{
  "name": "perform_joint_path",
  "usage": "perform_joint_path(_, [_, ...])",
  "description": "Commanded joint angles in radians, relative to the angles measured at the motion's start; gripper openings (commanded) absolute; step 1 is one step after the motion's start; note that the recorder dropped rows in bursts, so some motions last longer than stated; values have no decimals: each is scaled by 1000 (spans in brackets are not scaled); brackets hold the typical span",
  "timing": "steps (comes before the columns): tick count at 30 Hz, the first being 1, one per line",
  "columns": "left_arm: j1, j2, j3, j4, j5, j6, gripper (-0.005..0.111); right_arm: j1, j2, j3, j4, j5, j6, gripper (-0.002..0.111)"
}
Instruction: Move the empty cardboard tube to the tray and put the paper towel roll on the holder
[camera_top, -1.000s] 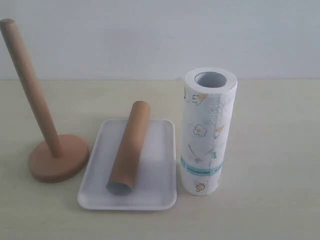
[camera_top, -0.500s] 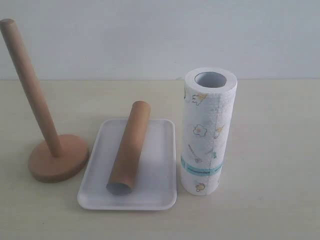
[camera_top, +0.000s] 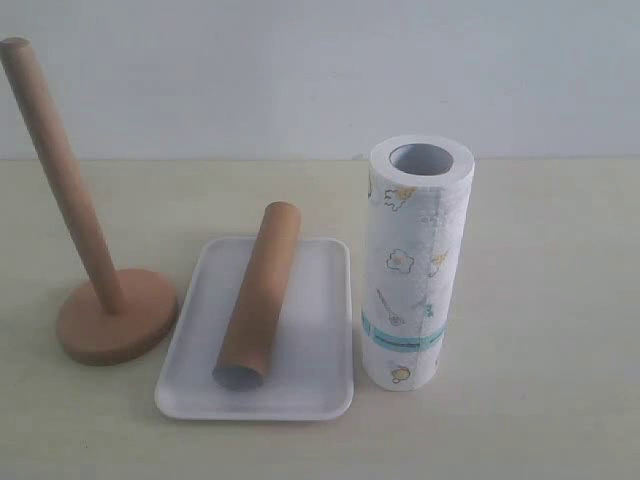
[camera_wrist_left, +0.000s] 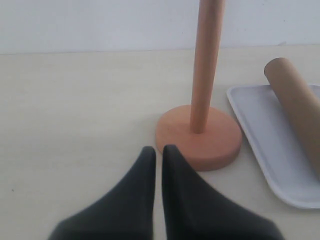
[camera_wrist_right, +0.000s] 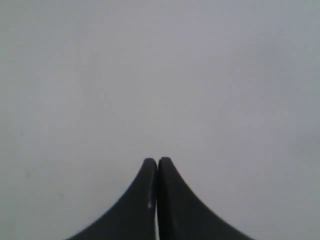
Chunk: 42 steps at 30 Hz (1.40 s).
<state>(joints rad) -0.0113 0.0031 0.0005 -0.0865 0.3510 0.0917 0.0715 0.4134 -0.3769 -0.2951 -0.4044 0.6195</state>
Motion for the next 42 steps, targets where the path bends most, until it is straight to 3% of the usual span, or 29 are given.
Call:
perform_joint_path(1, [2,-3,0,-3,1,4,4,-2,194,-2,-86,275,165,0])
perform_joint_path(4, [2,-3,0,-3,1,4,4,-2,309,2,-86,460,174,0])
perform_joint_path(7, [2,-3,0,-3,1,4,4,0,423,35,-86,467,147,0])
perform_joint_path(13, [2,-3,0,-3,-3,4,4,122,641,101,-88,279,5,0])
perform_joint_path(19, [2,-3,0,-3,-3,4,4,269,694,101,-92,166,-76,0])
perform_joint_path(29, [2,-3,0,-3,-3,4,4,278,694,97,-151,-75,-117,0])
perform_joint_path(36, [2,-3,0,-3,-3,4,4,278,694,227,-141,-357,-170,0])
perform_joint_path(39, [2,-3,0,-3,-3,4,4,278,694,230,-134,-374,-183,9])
perform_joint_path(42, [2,-3,0,-3,-7,4,4,278,694,230,-138,-418,-177,36])
